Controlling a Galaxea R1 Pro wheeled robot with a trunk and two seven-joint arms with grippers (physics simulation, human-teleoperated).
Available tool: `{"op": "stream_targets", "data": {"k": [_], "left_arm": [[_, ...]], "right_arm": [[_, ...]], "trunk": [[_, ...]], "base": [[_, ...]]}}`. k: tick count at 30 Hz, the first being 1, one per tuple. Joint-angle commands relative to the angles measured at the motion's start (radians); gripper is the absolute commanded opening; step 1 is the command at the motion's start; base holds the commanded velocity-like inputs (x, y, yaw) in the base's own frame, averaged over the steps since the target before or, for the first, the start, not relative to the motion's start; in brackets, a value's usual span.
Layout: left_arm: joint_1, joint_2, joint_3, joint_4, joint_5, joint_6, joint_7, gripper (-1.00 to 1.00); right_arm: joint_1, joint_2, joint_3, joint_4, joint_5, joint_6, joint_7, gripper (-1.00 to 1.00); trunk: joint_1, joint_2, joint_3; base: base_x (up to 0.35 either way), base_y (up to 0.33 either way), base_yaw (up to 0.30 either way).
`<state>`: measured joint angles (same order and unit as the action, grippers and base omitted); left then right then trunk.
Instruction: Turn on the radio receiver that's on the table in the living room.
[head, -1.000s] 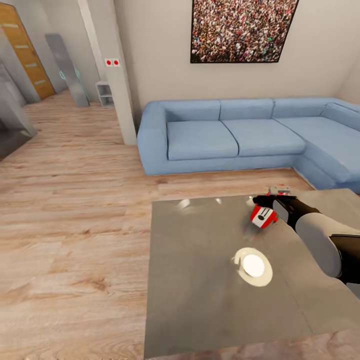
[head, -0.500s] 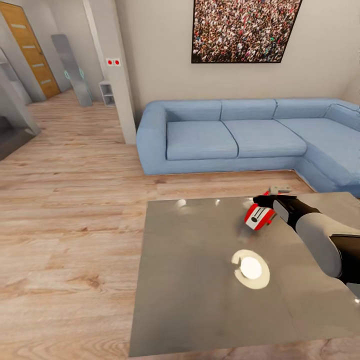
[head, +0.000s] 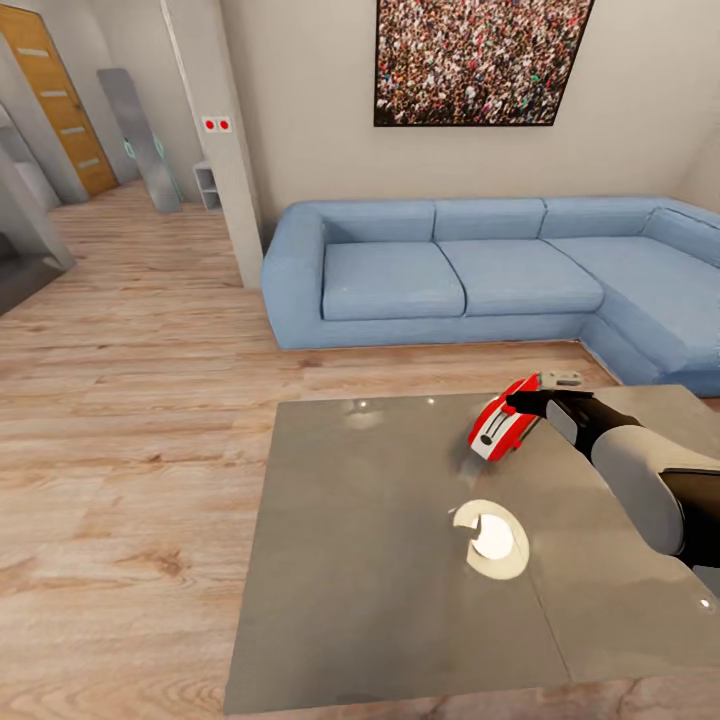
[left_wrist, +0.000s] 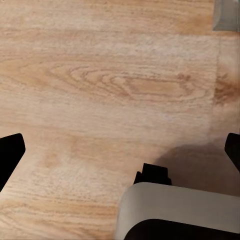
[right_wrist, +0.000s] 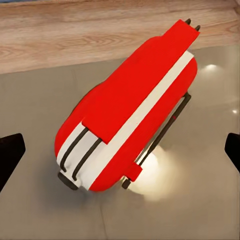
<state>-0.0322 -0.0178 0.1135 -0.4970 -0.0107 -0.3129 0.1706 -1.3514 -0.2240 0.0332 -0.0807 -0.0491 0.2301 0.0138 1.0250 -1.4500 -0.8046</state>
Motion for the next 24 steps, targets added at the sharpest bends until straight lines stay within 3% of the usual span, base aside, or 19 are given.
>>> {"op": "stream_targets", "data": {"k": [1,10,24], "left_arm": [[0.0,0.0,0.0,0.0,0.0,0.0,0.0,1.0],[0.0,0.001,0.0,0.0,0.0,0.0,0.0,1.0],[0.0,0.001,0.0,0.0,0.0,0.0,0.0,1.0]], "right_arm": [[0.0,0.0,0.0,0.0,0.0,0.0,0.0,1.0],[0.0,0.0,-0.001,0.001,0.0,0.0,0.0,1.0],[0.0,0.0,-0.001,0.001,0.004,0.0,0.0,1.0]], "trunk": [[0.0,0.0,0.0],[0.0,0.0,0.0],[0.0,0.0,0.0]], "base": [[0.1,-0.009,0.0],[0.219,-0.003,0.0],[0.024,0.0,0.0]]}}
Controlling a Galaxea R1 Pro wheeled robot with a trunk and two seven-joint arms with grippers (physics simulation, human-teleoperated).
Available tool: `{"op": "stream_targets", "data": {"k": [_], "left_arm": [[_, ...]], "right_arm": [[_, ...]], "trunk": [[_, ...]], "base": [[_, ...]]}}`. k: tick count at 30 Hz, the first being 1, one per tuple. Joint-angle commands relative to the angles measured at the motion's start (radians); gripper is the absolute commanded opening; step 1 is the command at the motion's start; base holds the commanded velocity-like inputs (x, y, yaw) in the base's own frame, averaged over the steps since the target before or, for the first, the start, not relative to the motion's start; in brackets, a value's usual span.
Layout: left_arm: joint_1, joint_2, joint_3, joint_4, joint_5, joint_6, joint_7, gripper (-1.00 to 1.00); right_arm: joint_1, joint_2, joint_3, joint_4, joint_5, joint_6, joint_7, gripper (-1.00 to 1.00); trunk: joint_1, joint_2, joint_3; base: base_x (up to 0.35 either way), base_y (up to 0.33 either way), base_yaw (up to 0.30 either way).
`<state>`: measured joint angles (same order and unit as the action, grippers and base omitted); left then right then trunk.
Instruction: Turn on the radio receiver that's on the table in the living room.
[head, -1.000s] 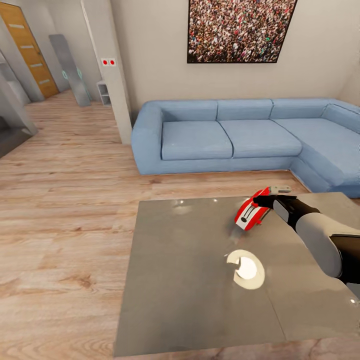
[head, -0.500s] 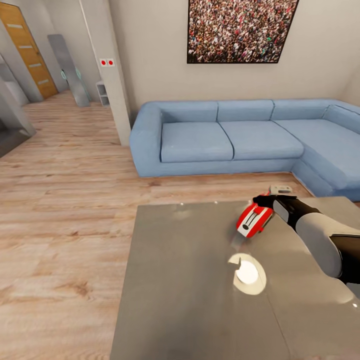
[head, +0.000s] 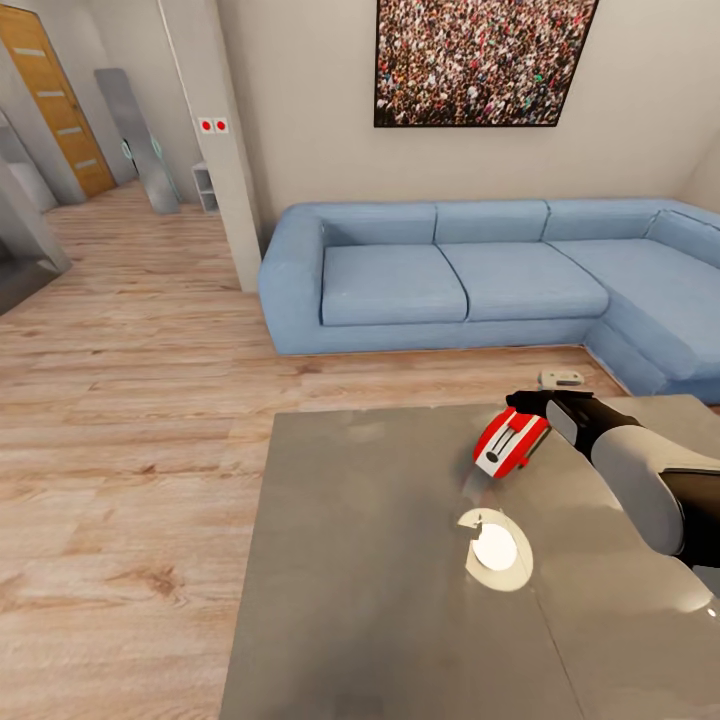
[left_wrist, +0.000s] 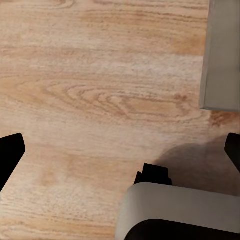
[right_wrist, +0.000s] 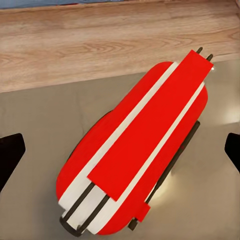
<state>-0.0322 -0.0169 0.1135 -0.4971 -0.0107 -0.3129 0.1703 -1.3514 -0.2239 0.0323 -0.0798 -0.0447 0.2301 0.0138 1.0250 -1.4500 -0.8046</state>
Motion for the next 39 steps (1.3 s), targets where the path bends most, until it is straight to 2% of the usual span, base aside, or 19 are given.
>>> {"op": "stream_targets", "data": {"k": [1,39], "left_arm": [[0.0,0.0,0.0,0.0,0.0,0.0,0.0,1.0],[0.0,-0.001,0.0,0.0,0.0,-0.001,-0.001,1.0]], "right_arm": [[0.0,0.0,0.0,0.0,0.0,0.0,0.0,1.0],[0.0,-0.003,-0.003,0.001,-0.002,0.0,0.003,1.0]], "trunk": [[0.0,0.0,0.0],[0.0,0.0,0.0]], "base": [[0.0,0.0,0.0],[0.0,0.0,0.0]]}}
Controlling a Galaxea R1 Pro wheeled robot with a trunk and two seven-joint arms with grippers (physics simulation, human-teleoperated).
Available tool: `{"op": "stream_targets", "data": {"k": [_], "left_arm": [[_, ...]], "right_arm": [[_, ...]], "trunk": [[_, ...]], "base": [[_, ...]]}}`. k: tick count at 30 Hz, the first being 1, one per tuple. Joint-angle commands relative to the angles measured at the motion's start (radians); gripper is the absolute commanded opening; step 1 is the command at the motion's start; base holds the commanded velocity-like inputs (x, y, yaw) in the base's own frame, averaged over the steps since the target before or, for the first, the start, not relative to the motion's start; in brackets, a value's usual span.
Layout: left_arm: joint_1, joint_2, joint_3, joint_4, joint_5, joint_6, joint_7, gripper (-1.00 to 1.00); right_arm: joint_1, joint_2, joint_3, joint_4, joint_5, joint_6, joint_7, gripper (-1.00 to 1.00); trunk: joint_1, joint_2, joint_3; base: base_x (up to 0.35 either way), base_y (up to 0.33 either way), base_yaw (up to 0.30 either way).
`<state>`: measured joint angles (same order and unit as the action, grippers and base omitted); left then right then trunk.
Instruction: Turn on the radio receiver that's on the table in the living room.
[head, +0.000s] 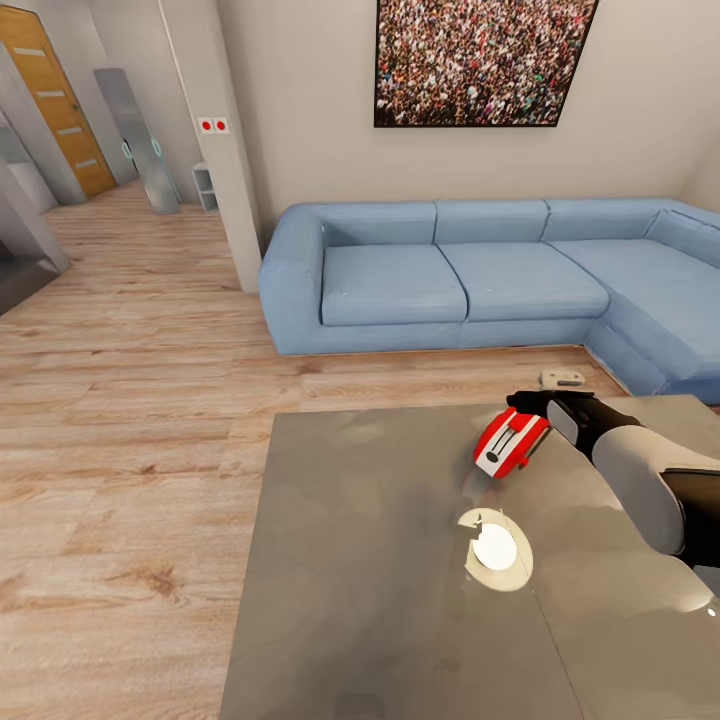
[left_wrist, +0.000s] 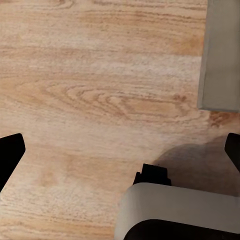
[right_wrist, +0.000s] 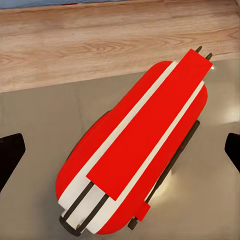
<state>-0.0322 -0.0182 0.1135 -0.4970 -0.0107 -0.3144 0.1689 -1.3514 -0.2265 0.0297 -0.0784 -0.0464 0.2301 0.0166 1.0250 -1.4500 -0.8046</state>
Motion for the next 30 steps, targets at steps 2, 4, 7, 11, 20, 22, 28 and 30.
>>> {"op": "stream_targets", "data": {"k": [2,4,7,11,20,22,28,30], "left_arm": [[0.0,0.0,0.0,0.0,0.0,0.0,0.0,1.0],[0.0,0.0,0.0,-0.001,0.0,0.0,0.0,1.0],[0.0,0.0,0.0,0.0,0.0,0.0,0.0,1.0],[0.0,0.0,0.0,-0.001,0.0,0.0,0.0,1.0],[0.0,0.0,0.0,0.0,0.0,0.0,0.0,1.0],[0.0,0.0,0.0,0.0,0.0,0.0,0.0,1.0],[0.0,0.0,0.0,-0.001,0.0,0.0,0.001,1.0],[0.0,0.0,0.0,-0.001,0.0,0.0,0.001,1.0]], "right_arm": [[0.0,0.0,0.0,0.0,0.0,0.0,0.0,1.0],[0.0,0.0,0.0,0.0,0.0,0.0,0.0,1.0],[0.0,0.0,0.0,0.0,0.0,0.0,0.0,1.0],[0.0,0.0,-0.001,0.0,0.0,0.0,0.0,1.0],[0.0,0.0,-0.001,0.0,-0.001,0.0,0.0,1.0],[0.0,0.0,-0.001,0.0,-0.002,0.0,0.0,1.0],[0.0,0.0,-0.001,0.001,-0.004,0.0,0.0,1.0],[0.0,0.0,-0.001,0.001,-0.004,0.0,0.0,1.0]], "trunk": [[0.0,0.0,0.0],[0.0,0.0,0.0],[0.0,0.0,0.0],[0.0,0.0,0.0],[0.0,0.0,-0.01],[0.0,0.0,-0.013],[0.0,0.0,-0.022],[0.0,0.0,-0.025]], "base": [[0.0,0.0,0.0],[0.0,0.0,0.0],[0.0,0.0,0.0],[0.0,0.0,0.0],[0.0,0.0,0.0],[0.0,0.0,0.0],[0.0,0.0,0.0],[0.0,0.0,0.0]]}}
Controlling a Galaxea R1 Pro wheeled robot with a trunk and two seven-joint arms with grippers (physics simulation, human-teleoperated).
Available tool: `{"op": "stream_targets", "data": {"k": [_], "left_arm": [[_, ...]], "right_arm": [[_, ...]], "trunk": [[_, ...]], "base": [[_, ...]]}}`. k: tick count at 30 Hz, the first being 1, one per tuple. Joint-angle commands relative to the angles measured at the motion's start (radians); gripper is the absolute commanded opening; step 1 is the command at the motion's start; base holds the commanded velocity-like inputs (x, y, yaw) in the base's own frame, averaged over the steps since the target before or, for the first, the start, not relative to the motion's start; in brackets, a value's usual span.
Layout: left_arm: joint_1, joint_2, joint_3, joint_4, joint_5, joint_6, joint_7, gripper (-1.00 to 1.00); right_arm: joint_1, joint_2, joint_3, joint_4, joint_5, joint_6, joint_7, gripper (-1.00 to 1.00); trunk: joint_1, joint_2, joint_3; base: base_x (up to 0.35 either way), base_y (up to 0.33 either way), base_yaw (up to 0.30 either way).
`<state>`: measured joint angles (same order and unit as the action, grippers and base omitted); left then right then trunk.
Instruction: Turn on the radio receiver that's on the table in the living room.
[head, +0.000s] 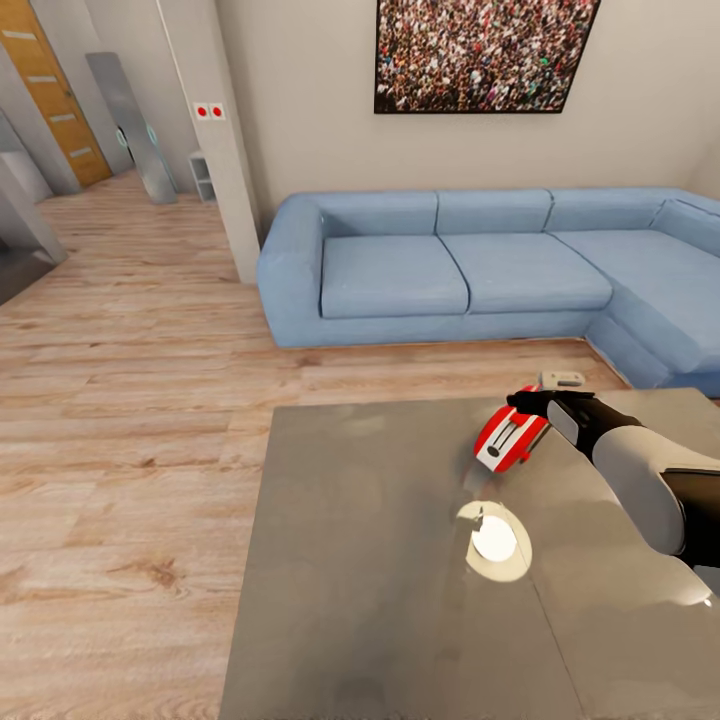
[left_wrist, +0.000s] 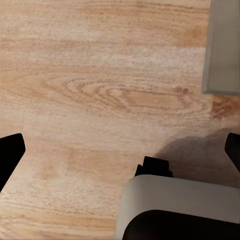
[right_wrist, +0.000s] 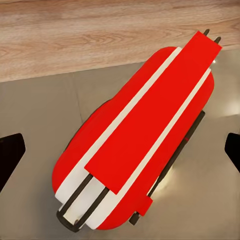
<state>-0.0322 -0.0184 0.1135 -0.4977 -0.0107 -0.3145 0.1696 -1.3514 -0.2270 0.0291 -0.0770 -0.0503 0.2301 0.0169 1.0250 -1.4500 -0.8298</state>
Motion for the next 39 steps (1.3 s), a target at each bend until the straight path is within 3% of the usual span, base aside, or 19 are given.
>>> {"op": "stream_targets", "data": {"k": [1,22,39], "left_arm": [[0.0,0.0,0.0,0.0,0.0,0.0,0.0,1.0],[0.0,0.0,0.0,0.001,0.0,0.0,0.001,1.0],[0.0,0.0,0.0,0.001,0.0,0.0,0.001,1.0]], "right_arm": [[0.0,0.0,0.0,0.0,0.0,0.0,0.0,1.0],[0.0,0.0,0.0,0.0,0.001,0.0,0.003,1.0],[0.0,0.0,0.0,0.0,0.003,0.0,0.003,1.0]], "trunk": [[0.0,0.0,-0.002],[0.0,0.0,-0.034],[0.0,0.0,-0.037]], "base": [[0.0,0.0,0.0],[0.0,0.0,0.0],[0.0,0.0,0.0]]}}
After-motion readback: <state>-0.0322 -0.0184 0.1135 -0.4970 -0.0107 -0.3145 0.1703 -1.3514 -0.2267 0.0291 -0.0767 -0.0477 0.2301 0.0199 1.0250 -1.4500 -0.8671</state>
